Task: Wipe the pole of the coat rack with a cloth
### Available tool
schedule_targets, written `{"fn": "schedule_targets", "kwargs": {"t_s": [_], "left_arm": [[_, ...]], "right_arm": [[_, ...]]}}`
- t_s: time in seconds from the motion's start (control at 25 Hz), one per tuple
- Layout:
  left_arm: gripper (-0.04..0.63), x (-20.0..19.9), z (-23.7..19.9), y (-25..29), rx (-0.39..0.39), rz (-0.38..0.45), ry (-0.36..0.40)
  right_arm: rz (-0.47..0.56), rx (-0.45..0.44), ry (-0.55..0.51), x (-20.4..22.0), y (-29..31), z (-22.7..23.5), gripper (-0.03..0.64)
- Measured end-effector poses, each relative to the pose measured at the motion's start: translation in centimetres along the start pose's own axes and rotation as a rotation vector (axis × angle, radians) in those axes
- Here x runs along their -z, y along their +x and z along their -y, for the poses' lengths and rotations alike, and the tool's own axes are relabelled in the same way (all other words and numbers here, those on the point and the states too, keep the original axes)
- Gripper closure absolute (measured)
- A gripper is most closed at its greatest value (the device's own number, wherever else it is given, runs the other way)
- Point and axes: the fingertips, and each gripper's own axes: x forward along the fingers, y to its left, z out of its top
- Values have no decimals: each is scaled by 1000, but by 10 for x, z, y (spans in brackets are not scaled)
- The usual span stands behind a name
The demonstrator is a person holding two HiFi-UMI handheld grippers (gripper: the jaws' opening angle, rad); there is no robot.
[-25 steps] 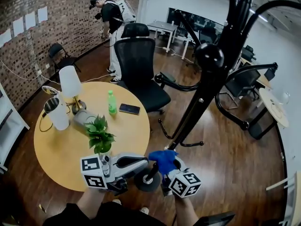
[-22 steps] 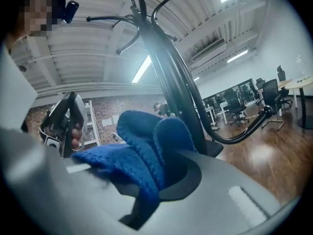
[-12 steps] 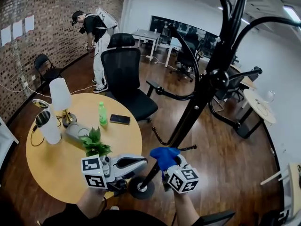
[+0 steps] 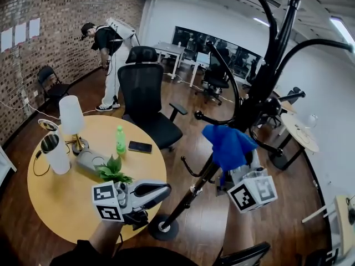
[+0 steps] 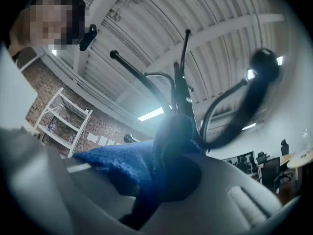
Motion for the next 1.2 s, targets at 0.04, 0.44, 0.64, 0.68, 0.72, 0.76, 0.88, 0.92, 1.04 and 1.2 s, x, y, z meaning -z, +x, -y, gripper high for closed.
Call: {"fn": "schedule_targets", "kwargs": {"t_s": [0.04, 0.44, 0.64, 0.68, 0.72, 0.76, 0.88, 0.92, 1.04, 1.2], "left_arm": [[595, -1, -1, -2, 1, 2, 4], [595, -15, 0, -6, 32, 11, 41], [595, -19, 2, -1, 42, 16, 52], [595, -20, 2, -1, 43, 14, 52], [595, -20, 2, -2, 44, 13, 51], [595, -19, 1, -2, 44, 11, 50], [595, -18, 0, -4, 39, 6, 42], [595, -18, 0, -3, 38, 4, 39], [595, -13, 1, -2, 36, -7, 24], [595, -4, -4, 0, 27, -24, -1]], "right_arm": [[29, 5, -29, -17, 6, -1, 594], [255, -239, -171, -135, -4, -100, 594], [306, -286, -237, -153, -14, -117, 594], [302, -277, -243, -151, -12, -114, 594], [289, -261, -244, -145, -10, -108, 594], [269, -237, -238, -138, -6, -100, 594], [172, -125, -160, -98, 10, -55, 594], [132, -84, -127, -82, 15, -37, 594], [47, -10, -29, -35, 15, -3, 594], [33, 40, 14, 8, -9, 7, 594]]}}
